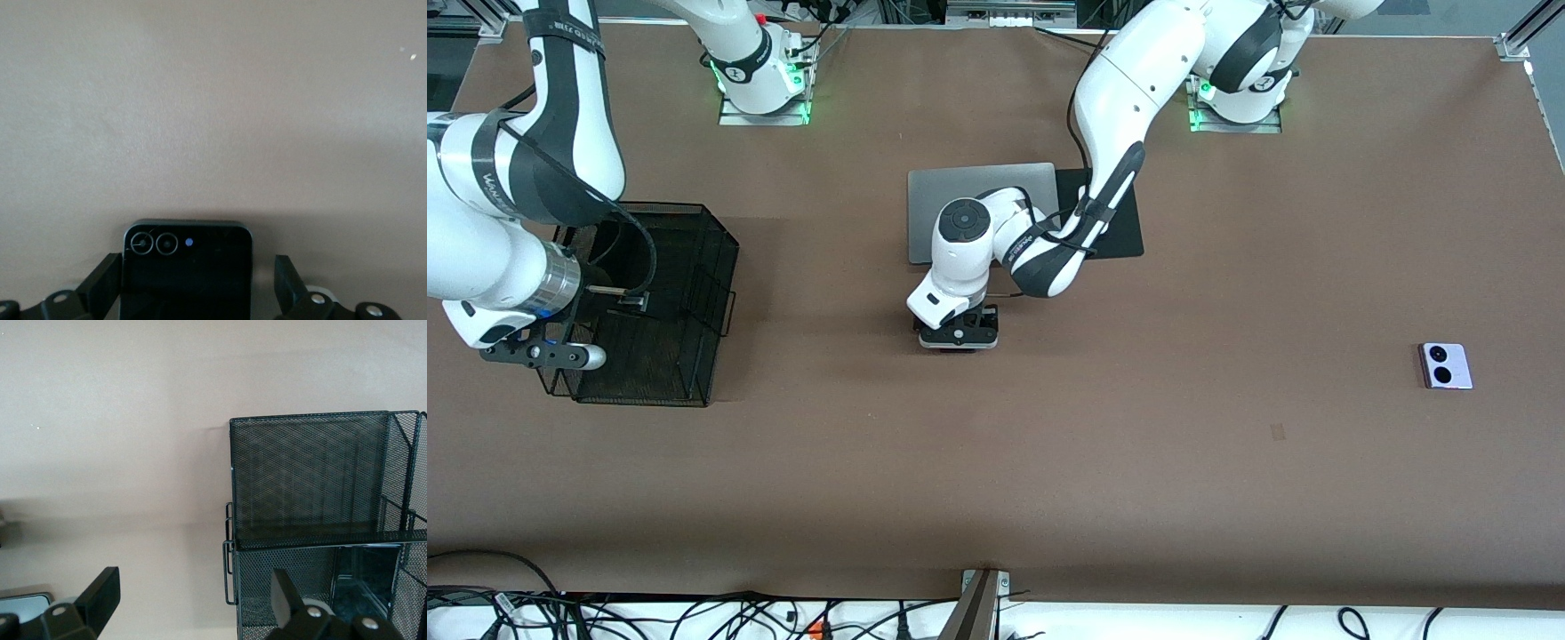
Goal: Place phones with both arms
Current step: 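Set the black flip phone down below the laptop with the left gripper, then open the left gripper while the right gripper reaches the flip phone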
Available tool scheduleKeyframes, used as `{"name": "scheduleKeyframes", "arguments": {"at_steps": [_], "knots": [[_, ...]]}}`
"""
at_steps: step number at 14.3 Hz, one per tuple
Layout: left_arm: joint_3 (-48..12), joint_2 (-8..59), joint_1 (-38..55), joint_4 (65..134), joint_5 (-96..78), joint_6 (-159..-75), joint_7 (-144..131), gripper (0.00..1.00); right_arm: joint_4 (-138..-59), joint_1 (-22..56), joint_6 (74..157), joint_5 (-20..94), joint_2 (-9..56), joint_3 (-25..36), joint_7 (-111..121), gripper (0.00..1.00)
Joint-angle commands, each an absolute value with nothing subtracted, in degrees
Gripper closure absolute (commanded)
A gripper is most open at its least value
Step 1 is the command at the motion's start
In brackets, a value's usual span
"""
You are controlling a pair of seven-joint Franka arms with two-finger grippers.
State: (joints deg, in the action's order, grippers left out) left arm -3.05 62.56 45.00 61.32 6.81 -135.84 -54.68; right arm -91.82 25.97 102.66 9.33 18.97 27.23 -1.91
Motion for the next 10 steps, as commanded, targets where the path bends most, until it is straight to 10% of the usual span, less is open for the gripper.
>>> {"name": "scheduleKeyframes", "arguments": {"at_steps": [1, 10], "knots": [[-2.4, 60.7, 44.1, 59.9, 6.2, -130.0, -54.5, 0.00, -90.4, 27.1, 101.5, 10.5, 19.8, 27.4, -3.1, 0.00], [-2.5, 48.3, 35.5, 61.3, 6.5, -108.5, -39.0, 0.00, -82.2, 36.1, 104.6, 10.9, 28.5, 24.1, -19.7, 0.00]]}}
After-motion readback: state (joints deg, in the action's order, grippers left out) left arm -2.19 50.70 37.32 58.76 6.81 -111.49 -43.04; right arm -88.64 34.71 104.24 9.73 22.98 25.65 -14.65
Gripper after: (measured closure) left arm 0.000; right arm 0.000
